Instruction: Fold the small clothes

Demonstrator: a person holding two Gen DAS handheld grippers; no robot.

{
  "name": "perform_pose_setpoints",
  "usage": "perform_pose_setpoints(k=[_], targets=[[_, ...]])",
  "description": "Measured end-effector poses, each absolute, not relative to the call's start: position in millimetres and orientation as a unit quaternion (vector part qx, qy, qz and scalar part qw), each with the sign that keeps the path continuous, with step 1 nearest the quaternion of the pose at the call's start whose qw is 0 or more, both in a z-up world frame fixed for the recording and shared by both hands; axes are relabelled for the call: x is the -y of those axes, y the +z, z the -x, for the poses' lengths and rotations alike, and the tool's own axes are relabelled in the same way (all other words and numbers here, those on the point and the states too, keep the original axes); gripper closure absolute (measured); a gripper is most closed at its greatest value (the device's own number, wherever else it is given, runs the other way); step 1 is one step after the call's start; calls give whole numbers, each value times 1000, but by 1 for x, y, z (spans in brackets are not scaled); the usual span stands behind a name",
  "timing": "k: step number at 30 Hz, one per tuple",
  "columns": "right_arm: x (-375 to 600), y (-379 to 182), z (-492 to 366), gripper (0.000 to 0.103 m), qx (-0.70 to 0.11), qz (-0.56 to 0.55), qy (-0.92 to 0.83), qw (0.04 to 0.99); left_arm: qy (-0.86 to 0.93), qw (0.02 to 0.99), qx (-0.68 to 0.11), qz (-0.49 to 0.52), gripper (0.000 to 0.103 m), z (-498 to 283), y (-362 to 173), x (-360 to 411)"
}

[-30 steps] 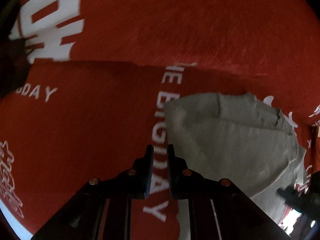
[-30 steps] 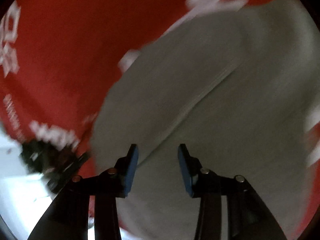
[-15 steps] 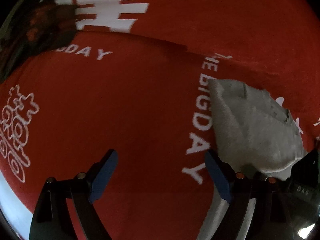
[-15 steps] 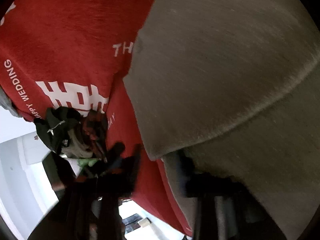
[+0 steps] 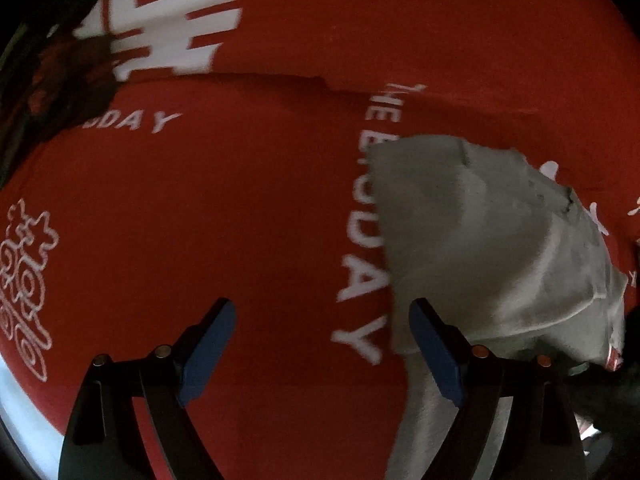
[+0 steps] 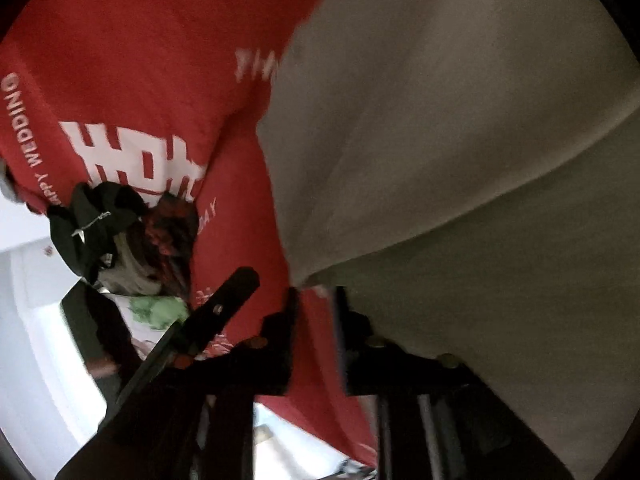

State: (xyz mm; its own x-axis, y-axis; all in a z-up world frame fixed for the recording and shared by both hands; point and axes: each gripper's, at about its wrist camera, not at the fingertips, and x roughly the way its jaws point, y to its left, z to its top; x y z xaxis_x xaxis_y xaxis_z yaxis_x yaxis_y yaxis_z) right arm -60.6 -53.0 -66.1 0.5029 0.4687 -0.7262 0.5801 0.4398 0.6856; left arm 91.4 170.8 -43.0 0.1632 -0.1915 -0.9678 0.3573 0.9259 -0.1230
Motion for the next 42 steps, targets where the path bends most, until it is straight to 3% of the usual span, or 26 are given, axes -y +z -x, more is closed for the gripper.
perform_pose_setpoints(k=[1,6,9,10,11,12,23,30,39,42], targets=[[77,-55,78,46,-488,-512,-75,703,-183,760,-620,-68,15,-91,-44,-166],[183,-40,136,46,-444,-508,-230,701,-182,756,-623,-89,15,-89,-59,-139],[222,-47,149,54,-419,-534,-271,682,-175,754,-626,-96,15,-86,-65,-132],[229,-49,150,65,-417,-537,-277,679,-174,755,-625,-97,15,-85,-66,-131],[234,-49,147,88,-420,-537,-281,676,-173,756,-623,-99,14,-85,-66,-130],[238,-48,144,96,-425,-530,-280,678,-171,757,-621,-104,13,-85,-66,-129],[240,-21,167,94,-478,-425,-312,703,-175,775,-596,-119,13,-85,-37,-113],[234,-27,129,94,-518,-308,-291,743,-162,762,-613,-136,13,-78,-63,-109],[258,-26,204,90,-489,-418,-312,699,-172,748,-620,-163,13,-65,-44,-121],[246,-16,225,76,-481,-436,-304,697,-193,743,-618,-168,13,-51,-30,-122]])
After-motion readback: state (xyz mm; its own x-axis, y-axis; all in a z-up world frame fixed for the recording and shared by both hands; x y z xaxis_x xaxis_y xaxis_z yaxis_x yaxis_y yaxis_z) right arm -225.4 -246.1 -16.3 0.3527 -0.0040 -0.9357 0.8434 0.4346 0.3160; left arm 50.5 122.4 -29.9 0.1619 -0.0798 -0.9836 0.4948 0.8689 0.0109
